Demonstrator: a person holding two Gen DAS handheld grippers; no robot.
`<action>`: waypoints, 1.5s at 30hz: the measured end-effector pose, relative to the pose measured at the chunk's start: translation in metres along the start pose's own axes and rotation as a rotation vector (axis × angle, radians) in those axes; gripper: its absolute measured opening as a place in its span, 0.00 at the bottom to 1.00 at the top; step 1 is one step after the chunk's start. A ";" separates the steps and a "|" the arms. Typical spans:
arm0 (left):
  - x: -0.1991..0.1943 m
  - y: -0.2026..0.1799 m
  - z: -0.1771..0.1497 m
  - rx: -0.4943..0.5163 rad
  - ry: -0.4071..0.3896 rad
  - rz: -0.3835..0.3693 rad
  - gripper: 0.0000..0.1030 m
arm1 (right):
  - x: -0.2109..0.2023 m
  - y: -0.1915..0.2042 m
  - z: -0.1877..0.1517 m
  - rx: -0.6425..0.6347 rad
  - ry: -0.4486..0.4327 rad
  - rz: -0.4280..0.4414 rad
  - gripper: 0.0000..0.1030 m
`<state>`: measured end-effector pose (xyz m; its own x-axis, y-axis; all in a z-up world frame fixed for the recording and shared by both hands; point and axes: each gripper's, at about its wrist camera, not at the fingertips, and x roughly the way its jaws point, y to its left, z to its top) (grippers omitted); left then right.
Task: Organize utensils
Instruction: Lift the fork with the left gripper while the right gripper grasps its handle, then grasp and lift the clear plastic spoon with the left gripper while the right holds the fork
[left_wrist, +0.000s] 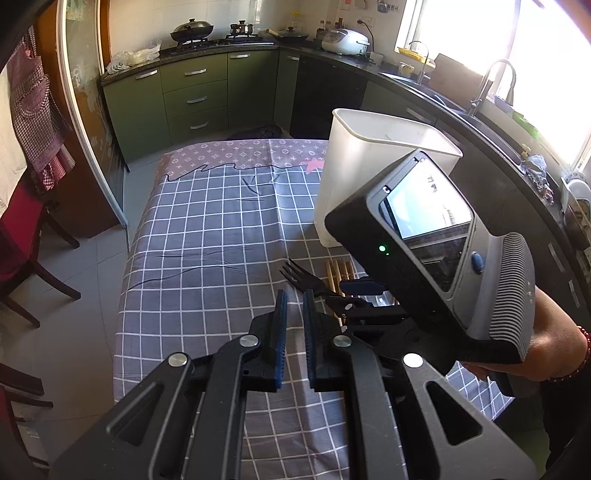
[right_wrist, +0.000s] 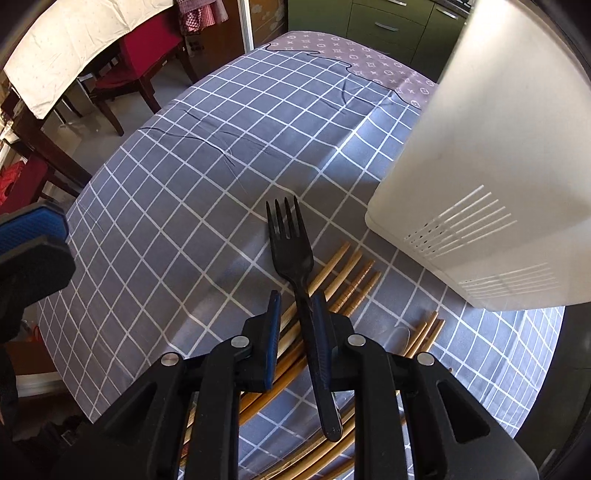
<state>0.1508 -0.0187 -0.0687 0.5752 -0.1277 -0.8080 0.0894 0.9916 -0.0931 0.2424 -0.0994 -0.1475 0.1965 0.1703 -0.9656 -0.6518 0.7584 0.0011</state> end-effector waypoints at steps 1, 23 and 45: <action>0.000 0.000 0.000 0.000 0.000 0.000 0.08 | 0.003 0.000 0.001 -0.003 0.009 -0.002 0.18; 0.015 -0.033 -0.008 0.073 0.060 -0.007 0.31 | -0.050 -0.050 -0.055 0.233 -0.188 0.074 0.09; 0.130 -0.119 -0.005 0.151 0.304 0.029 0.14 | -0.089 -0.142 -0.176 0.469 -0.316 0.144 0.09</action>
<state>0.2112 -0.1530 -0.1657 0.3121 -0.0651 -0.9478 0.2085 0.9780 0.0015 0.1886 -0.3327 -0.1072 0.3858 0.4168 -0.8231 -0.3079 0.8992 0.3110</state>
